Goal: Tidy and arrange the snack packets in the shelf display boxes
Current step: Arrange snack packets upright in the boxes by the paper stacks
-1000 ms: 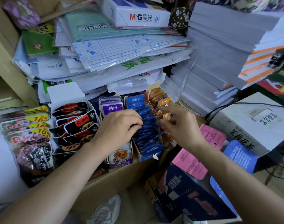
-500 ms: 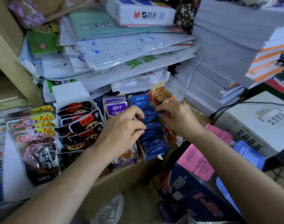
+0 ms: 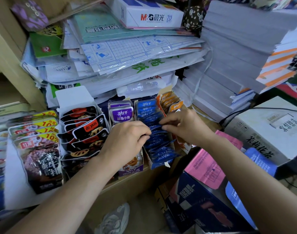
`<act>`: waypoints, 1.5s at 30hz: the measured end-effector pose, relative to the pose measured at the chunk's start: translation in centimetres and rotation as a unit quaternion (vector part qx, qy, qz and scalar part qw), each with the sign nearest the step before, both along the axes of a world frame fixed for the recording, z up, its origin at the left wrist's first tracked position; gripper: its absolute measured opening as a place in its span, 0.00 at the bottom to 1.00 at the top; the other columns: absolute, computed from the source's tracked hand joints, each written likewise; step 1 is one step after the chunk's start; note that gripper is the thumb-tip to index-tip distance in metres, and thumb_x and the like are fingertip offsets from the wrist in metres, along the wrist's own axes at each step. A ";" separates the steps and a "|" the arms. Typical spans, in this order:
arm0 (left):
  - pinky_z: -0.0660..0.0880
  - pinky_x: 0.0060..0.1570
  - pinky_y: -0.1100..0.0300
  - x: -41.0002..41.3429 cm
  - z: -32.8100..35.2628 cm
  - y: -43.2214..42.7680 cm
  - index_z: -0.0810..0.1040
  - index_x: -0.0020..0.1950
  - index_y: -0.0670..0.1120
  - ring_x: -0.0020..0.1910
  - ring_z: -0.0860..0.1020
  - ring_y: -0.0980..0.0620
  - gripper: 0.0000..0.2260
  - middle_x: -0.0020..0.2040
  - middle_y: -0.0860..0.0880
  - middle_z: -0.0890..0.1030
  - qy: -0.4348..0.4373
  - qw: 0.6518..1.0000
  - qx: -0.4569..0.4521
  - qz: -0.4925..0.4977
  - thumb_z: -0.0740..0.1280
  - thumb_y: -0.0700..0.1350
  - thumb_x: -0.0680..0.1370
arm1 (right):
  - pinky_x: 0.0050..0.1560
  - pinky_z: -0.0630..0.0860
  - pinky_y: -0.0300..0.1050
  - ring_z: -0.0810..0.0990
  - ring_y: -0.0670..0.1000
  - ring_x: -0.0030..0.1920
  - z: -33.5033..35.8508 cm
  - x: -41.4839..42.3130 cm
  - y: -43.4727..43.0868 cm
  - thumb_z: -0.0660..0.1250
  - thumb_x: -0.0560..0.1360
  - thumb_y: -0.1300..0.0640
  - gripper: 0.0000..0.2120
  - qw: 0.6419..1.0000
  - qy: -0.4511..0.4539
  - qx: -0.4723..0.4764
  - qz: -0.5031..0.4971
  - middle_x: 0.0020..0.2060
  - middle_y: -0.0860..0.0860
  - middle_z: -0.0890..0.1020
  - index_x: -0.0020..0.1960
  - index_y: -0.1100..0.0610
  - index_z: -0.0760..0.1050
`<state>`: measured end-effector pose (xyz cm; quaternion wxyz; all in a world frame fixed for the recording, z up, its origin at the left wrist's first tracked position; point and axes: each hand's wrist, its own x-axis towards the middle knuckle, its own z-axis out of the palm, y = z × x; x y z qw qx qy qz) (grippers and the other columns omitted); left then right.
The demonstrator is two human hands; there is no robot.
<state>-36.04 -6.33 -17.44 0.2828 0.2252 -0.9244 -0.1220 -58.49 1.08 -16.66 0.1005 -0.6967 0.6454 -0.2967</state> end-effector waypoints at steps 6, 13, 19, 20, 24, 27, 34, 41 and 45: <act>0.83 0.45 0.50 -0.1 0.2 0.1 0.88 0.46 0.48 0.44 0.84 0.54 0.04 0.46 0.54 0.87 -0.007 1.000 0.014 0.007 0.77 0.40 0.73 | 0.45 0.76 0.37 0.78 0.43 0.42 -0.2 -0.6 -1.2 0.77 0.71 0.62 0.14 0.999 0.028 -0.029 -0.035 0.48 0.45 0.80 0.56 0.54 0.84; 0.83 0.48 0.51 -0.1 0.3 -0.1 0.87 0.46 0.50 0.45 0.84 0.55 0.02 0.47 0.55 0.86 -0.015 0.999 0.042 0.014 0.76 0.43 0.74 | 0.45 0.80 0.52 0.79 0.46 0.42 -0.6 -0.1 -2.8 0.78 0.70 0.61 0.12 0.997 0.056 -0.054 -0.014 0.40 0.47 0.81 0.52 0.55 0.81; 0.82 0.48 0.51 -0.1 0.3 -0.2 0.87 0.45 0.50 0.46 0.83 0.56 0.02 0.48 0.56 0.86 -0.022 0.998 0.053 0.019 0.75 0.43 0.75 | 0.45 0.79 0.45 0.79 0.42 0.40 -0.9 -0.3 -3.8 0.76 0.73 0.58 0.12 0.998 0.020 -0.044 -0.035 0.38 0.42 0.82 0.55 0.54 0.80; 0.82 0.48 0.51 -0.1 0.3 -0.2 0.86 0.45 0.50 0.46 0.83 0.56 0.02 0.48 0.56 0.86 -0.022 0.998 0.053 0.020 0.75 0.43 0.75 | 0.45 0.78 0.43 0.79 0.42 0.40 -0.7 -0.3 -4.0 0.76 0.73 0.59 0.09 0.998 0.013 -0.045 -0.039 0.38 0.43 0.82 0.53 0.55 0.82; 0.82 0.48 0.51 -0.2 0.3 -0.3 0.87 0.47 0.50 0.46 0.83 0.56 0.02 0.48 0.56 0.86 -0.017 0.998 0.051 0.024 0.75 0.44 0.75 | 0.43 0.77 0.49 0.79 0.47 0.39 -0.3 -0.2 -4.9 0.76 0.72 0.60 0.02 0.997 0.014 -0.050 -0.050 0.37 0.49 0.82 0.42 0.57 0.84; 0.82 0.45 0.51 -0.3 0.3 -0.4 0.86 0.47 0.49 0.44 0.83 0.55 0.03 0.47 0.55 0.85 -0.014 0.999 0.042 0.026 0.75 0.43 0.75 | 0.44 0.76 0.53 0.76 0.51 0.40 0.5 0.1 -5.5 0.75 0.73 0.60 0.04 0.995 0.016 -0.060 -0.076 0.37 0.52 0.80 0.40 0.57 0.82; 0.82 0.42 0.53 -0.7 0.3 -0.5 0.86 0.47 0.49 0.40 0.82 0.56 0.03 0.43 0.56 0.85 0.023 0.997 0.033 0.059 0.75 0.42 0.75 | 0.44 0.79 0.48 0.81 0.49 0.37 1.4 1.2 -6.6 0.75 0.74 0.57 0.03 0.993 0.012 -0.040 -0.113 0.36 0.49 0.84 0.41 0.55 0.85; 0.82 0.41 0.53 -1.4 0.3 -1.2 0.86 0.47 0.50 0.36 0.82 0.56 0.02 0.40 0.57 0.85 0.038 0.994 0.042 0.098 0.75 0.44 0.76 | 0.46 0.80 0.39 0.83 0.45 0.39 1.6 0.8 -5.9 0.77 0.72 0.60 0.02 0.991 -0.078 -0.013 -0.105 0.38 0.47 0.85 0.44 0.57 0.87; 0.82 0.42 0.51 -2.5 0.5 -2.3 0.86 0.47 0.50 0.36 0.82 0.54 0.02 0.38 0.55 0.85 0.052 0.988 0.055 0.138 0.74 0.44 0.76 | 0.47 0.84 0.44 0.85 0.49 0.41 1.2 0.5 -5.2 0.74 0.75 0.64 0.06 0.974 -0.190 0.004 -0.120 0.42 0.48 0.84 0.51 0.59 0.84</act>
